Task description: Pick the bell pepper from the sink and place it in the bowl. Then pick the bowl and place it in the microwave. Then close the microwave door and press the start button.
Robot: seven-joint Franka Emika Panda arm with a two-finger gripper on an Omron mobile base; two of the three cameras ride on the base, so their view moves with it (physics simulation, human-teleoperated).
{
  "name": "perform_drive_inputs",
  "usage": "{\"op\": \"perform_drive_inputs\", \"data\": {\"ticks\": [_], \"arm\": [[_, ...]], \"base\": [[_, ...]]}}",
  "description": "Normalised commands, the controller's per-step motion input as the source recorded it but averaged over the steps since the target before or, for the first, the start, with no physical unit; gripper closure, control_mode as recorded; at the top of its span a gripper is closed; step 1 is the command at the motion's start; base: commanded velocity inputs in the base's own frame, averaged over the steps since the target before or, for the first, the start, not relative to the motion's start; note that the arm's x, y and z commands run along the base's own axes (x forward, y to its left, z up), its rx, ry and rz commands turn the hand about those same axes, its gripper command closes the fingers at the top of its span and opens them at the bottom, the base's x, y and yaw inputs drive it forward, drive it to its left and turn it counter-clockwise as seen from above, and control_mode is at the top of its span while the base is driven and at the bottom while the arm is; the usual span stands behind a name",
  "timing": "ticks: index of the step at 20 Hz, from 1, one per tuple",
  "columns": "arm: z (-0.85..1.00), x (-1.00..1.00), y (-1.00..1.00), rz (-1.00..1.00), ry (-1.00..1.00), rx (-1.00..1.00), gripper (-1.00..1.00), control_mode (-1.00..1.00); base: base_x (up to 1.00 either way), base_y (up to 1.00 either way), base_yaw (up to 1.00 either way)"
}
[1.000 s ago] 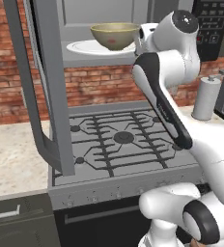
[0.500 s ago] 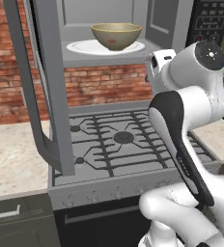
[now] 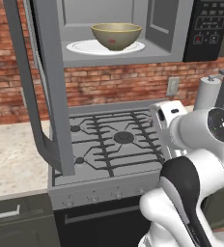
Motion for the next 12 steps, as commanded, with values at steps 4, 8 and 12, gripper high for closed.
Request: {"op": "perform_drive_inputs", "data": {"ticks": [4, 8, 12], "arm": [[-0.43, -0.12, 0.19, 0.02, 0.00, 0.00, -1.00, -1.00], [-0.41, -0.01, 0.48, 0.00, 0.00, 0.00, -1.00, -1.00], [-0.60, -0.31, 0.43, 0.00, -0.05, -0.02, -1.00, -1.00]], "base": [[0.00, 0.00, 0.00], [0.00, 0.00, 0.00], [0.00, 0.00, 0.00]]}}
